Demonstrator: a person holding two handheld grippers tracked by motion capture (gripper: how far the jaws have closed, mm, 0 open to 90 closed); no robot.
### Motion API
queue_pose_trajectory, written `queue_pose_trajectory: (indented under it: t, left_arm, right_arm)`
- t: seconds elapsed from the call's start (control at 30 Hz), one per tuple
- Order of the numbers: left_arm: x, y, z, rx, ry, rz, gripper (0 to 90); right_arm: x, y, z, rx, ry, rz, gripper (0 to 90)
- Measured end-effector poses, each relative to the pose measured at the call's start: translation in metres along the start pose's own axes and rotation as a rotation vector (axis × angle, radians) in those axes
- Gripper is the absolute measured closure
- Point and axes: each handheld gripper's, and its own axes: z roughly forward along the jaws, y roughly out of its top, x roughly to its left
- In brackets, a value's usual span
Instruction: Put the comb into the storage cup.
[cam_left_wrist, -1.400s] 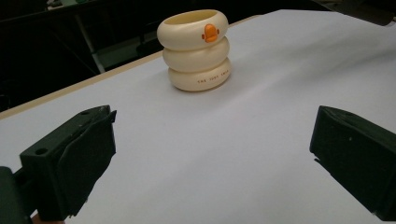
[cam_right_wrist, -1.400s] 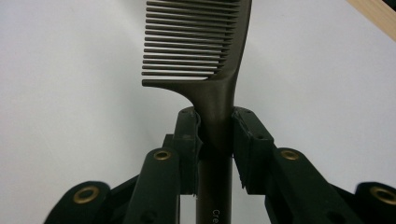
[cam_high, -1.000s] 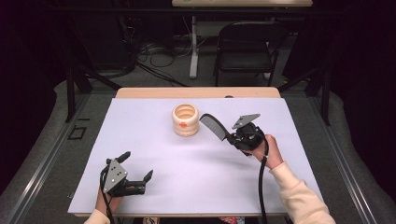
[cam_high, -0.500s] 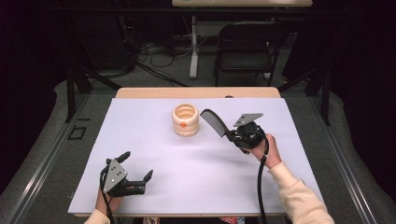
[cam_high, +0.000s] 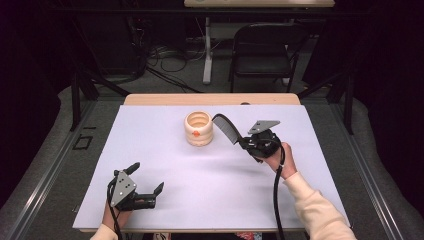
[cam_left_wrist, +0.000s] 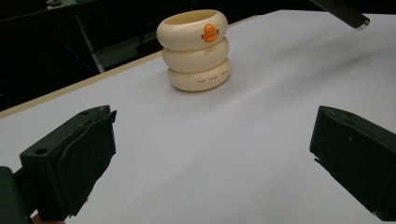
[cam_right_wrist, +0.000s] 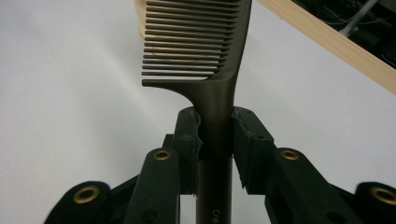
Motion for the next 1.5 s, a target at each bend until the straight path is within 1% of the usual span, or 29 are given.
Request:
queue_pose_trajectory:
  t: [0.13,0.67,0.7,1.0,1.07,1.5]
  left_arm:
    - [0.000,0.000,0.000,0.000,-0.002,-0.002,0.1]
    - [0.000,0.000,0.000,0.000,-0.001,0.000,0.1]
    - [0.000,0.000,0.000,0.000,-0.001,0.000,0.1]
    - [0.000,0.000,0.000,0.000,-0.002,-0.002,0.1]
    - [0.000,0.000,0.000,-0.002,0.000,-0.001,0.1]
    - [0.001,0.000,0.001,-0.004,-0.002,-0.008,0.1]
  right_arm:
    - [0.000,0.004,0.002,-0.023,0.011,0.007,72.5]
    - [0.003,0.012,0.008,-0.079,0.018,0.021,72.5]
    - [0.003,0.014,0.008,-0.089,0.019,0.023,72.5]
    - [0.004,0.019,0.013,-0.110,0.024,0.021,72.5]
    - [0.003,0.020,0.014,-0.123,0.023,0.025,72.5]
    - [0.004,0.023,0.020,-0.161,0.023,0.029,72.5]
